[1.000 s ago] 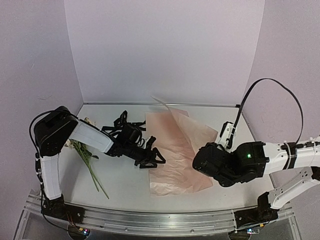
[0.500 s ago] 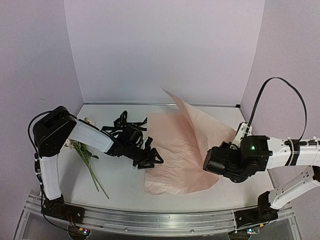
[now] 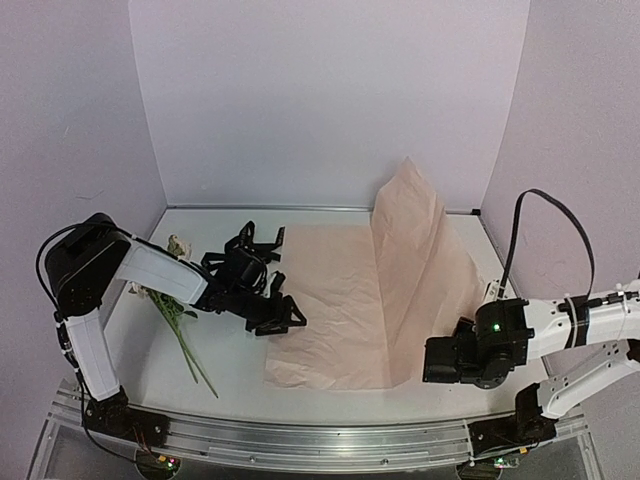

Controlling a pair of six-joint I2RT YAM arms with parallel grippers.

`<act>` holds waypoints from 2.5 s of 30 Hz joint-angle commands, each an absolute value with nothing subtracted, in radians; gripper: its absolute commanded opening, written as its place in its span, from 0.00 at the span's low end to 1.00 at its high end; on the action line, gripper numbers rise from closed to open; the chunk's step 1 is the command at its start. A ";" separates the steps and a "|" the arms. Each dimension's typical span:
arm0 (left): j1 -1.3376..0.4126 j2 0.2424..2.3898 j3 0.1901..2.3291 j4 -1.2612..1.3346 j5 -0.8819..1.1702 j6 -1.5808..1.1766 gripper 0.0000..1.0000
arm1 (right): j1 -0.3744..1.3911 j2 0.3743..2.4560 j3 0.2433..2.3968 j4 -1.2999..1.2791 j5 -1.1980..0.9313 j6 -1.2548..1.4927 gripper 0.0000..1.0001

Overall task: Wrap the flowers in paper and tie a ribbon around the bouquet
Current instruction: Unfold the folded wrapping paper at the center of the board.

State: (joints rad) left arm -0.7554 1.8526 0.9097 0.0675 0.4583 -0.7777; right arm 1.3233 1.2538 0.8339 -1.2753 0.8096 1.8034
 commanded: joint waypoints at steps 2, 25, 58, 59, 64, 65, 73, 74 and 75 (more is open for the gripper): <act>-0.674 1.877 0.823 -0.216 0.310 -0.670 0.63 | 1.332 1.162 0.788 -1.321 0.759 1.707 0.65; -0.422 2.045 1.081 -0.409 0.193 -0.501 0.62 | 0.902 1.210 0.852 -0.705 0.257 0.728 0.86; -0.385 2.295 1.500 -0.515 0.157 -0.455 0.62 | 1.199 1.794 1.069 -0.641 0.283 1.050 0.41; -0.385 2.296 1.499 -0.516 0.159 -0.453 0.62 | 1.210 1.792 1.071 -0.648 0.278 1.063 0.40; -0.383 2.286 1.483 -0.506 0.160 -0.457 0.62 | 1.237 1.785 1.097 -0.679 0.241 1.087 0.40; -0.383 2.280 1.482 -0.506 0.166 -0.458 0.62 | 1.236 1.775 1.097 -0.680 0.236 1.089 0.41; -0.386 2.179 1.487 -0.494 0.212 -0.464 0.71 | 1.065 1.484 0.917 -0.651 0.230 1.048 0.77; -0.387 2.164 1.491 -0.494 0.217 -0.462 0.72 | 1.026 1.454 0.876 -0.630 0.212 1.040 0.84; -0.389 2.153 1.495 -0.495 0.221 -0.460 0.73 | 0.991 1.427 0.840 -0.597 0.186 1.033 0.87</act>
